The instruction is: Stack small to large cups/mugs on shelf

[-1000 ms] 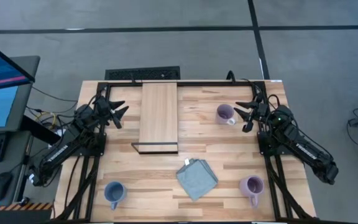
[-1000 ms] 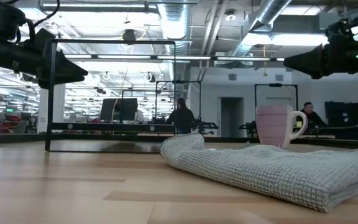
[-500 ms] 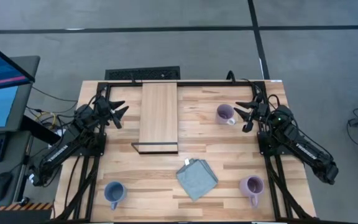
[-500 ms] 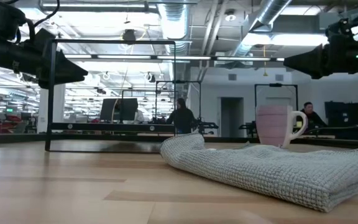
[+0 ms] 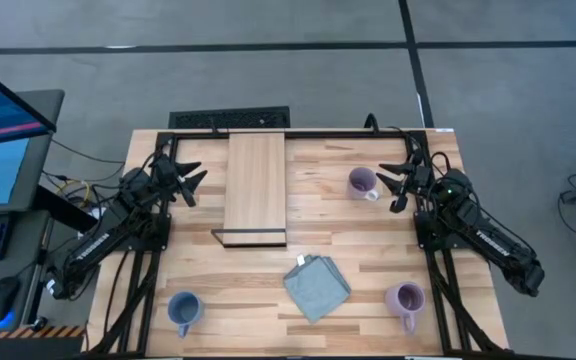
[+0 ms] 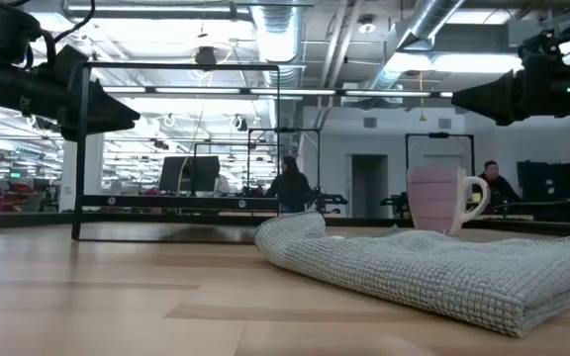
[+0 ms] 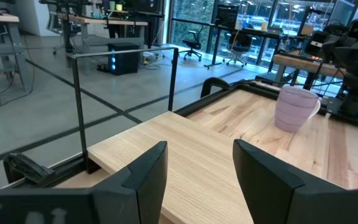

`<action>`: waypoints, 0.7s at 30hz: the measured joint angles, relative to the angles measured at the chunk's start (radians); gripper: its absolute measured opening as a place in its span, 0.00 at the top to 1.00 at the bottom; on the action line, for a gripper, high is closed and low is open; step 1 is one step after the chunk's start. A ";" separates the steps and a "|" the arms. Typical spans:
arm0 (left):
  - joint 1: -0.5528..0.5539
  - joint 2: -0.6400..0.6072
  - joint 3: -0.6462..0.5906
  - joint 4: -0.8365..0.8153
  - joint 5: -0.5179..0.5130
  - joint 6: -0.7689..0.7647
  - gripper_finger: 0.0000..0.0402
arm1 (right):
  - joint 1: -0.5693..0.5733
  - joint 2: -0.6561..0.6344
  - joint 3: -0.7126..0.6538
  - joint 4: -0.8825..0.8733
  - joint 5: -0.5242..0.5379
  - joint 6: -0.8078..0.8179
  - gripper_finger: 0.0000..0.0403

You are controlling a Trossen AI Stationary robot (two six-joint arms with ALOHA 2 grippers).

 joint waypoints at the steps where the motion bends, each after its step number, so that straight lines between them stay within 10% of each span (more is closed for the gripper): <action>1: 0.000 0.000 0.000 0.000 0.000 0.000 0.57 | 0.000 0.000 0.000 0.000 0.000 0.000 0.62; 21: 0.000 0.000 0.000 0.000 0.000 0.000 0.57 | 0.000 0.000 0.000 0.000 0.000 0.192 0.62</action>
